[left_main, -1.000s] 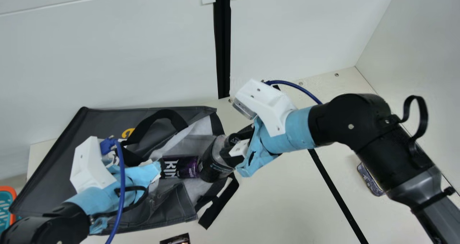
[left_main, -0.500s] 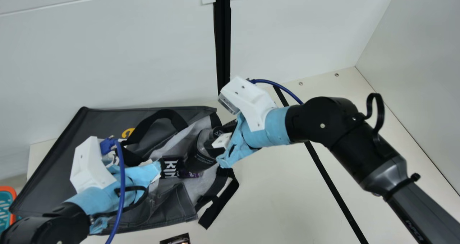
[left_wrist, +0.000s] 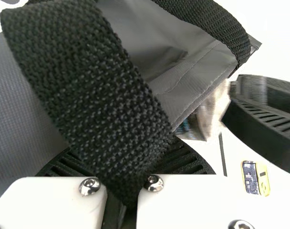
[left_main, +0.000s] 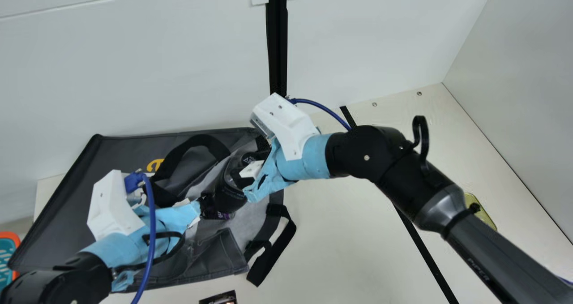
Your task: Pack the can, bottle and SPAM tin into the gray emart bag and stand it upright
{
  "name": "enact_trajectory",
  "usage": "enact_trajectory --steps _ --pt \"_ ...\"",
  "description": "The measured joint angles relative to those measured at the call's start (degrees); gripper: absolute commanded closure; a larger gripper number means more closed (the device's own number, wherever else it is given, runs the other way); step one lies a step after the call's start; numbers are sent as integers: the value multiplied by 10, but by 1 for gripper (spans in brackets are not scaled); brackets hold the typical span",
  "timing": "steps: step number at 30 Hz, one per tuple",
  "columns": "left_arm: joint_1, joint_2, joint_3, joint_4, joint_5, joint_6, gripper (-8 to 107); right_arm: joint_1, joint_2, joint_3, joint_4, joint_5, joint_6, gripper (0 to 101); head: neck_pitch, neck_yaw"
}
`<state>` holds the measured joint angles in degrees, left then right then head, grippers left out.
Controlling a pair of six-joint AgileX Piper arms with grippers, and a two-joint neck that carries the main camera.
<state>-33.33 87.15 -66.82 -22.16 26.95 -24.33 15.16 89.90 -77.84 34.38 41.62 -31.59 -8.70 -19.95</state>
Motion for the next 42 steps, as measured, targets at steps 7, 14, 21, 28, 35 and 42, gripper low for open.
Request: enact_trajectory --steps 7,14,21,28,35,42 --pt "0 0 0 0 0 0 107 17 20 16 22 -39 -6 101 0 1" --pt "0 0 0 0 0 0 107 28 42 27 46 -69 -19 101 0 1" --pt "0 0 0 0 0 0 107 37 64 30 78 -93 -34 101 0 1" --pt "0 0 0 0 0 0 107 45 92 25 94 -89 -46 101 0 0" --pt "0 0 0 0 0 0 107 57 117 13 95 -86 -46 101 0 1" --pt "0 0 0 0 0 0 107 65 133 1 102 -88 -45 101 0 0"
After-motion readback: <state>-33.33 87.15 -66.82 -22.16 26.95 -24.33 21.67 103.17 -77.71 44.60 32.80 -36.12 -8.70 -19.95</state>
